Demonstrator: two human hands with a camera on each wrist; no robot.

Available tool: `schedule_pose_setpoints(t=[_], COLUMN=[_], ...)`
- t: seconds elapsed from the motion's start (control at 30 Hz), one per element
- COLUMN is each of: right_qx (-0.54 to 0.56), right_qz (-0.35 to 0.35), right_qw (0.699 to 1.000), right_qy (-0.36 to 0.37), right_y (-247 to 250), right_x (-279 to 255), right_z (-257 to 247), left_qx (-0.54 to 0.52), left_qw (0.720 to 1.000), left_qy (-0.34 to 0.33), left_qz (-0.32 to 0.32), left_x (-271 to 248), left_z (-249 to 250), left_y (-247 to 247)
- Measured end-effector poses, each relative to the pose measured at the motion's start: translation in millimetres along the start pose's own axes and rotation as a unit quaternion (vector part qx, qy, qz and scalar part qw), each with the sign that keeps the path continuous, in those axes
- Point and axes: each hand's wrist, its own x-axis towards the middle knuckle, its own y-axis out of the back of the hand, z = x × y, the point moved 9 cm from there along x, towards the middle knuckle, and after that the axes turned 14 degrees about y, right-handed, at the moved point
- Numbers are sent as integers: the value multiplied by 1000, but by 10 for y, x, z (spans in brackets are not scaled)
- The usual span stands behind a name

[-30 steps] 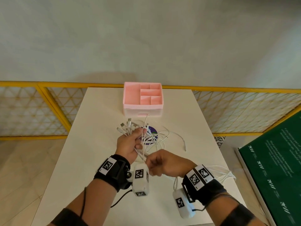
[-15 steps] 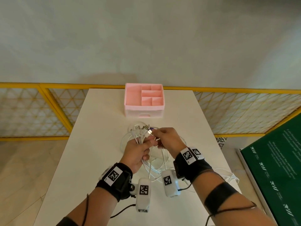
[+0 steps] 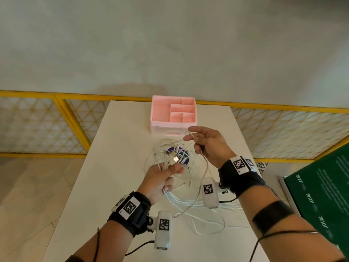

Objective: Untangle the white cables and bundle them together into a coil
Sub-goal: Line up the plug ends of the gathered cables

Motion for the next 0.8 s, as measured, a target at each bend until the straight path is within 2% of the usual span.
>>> schedule_pose_setpoints(t=[0.1,0.17,0.3,0.43,0.5,0.63,0.73,0.77,0.8], right_qx=[-40,-73,-93,-104,-125,-235,-333,-353,-358], right_qz=[-87,-135,-251,-399,-445,-423,-404,-391,-368], right_qw=[995,988,963,909,877,848,816,814,826], right_qy=[16,18,32,-65,-132,-218,-245,-244,-233], right_y=[-160,-258,-479,-545,-468,-110,109,147,152], right_x=[-147,-287,-597,-1007,-1192,-1249,-1222,-1187,-1132], right_z=[-126,-170,-203,55,245,502,602,627,636], left_qx=[-76,-98,-113,-103,-99,-84,-74,-68,-62], left_qw=[995,993,992,992,991,991,991,991,992], left_qy=[-41,-59,-51,-54,-63,-71,-83,-84,-84], left_qz=[46,42,26,50,65,82,78,76,76], left_x=[69,71,79,118,143,141,135,135,134], left_z=[138,223,317,392,401,318,267,255,245], left_y=[110,67,-60,-53,4,72,86,82,74])
